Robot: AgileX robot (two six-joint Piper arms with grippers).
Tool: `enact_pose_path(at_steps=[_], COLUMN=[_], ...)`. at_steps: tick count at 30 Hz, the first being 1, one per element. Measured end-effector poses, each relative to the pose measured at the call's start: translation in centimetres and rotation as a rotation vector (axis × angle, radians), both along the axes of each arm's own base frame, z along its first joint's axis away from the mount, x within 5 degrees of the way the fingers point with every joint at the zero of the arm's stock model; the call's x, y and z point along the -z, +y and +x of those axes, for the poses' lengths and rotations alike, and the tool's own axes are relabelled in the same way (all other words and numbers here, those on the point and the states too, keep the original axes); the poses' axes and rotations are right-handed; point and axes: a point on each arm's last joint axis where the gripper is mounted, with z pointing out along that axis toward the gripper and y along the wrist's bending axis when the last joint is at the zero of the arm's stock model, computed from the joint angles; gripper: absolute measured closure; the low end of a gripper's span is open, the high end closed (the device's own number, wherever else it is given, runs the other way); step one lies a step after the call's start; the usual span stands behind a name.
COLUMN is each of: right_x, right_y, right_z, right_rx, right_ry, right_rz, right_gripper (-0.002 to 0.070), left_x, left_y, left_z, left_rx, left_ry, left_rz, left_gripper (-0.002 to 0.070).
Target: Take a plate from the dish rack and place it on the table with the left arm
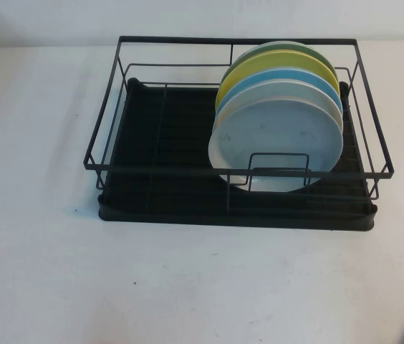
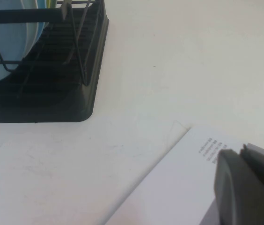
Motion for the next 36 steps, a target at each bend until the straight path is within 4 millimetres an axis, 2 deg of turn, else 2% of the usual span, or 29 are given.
enact_pose_path(at_steps=[36], right_x=[0.0], right_y=[0.0], right_z=[0.0], right_rx=[0.0], right_ry=[0.0], right_rz=[0.0], right_gripper=[0.0694], left_x=[0.01], left_y=[0.05], left_z=[0.0], left_rx=[-0.002], left_ry=[0.0], left_rz=[0.015], left_gripper=[0.0679])
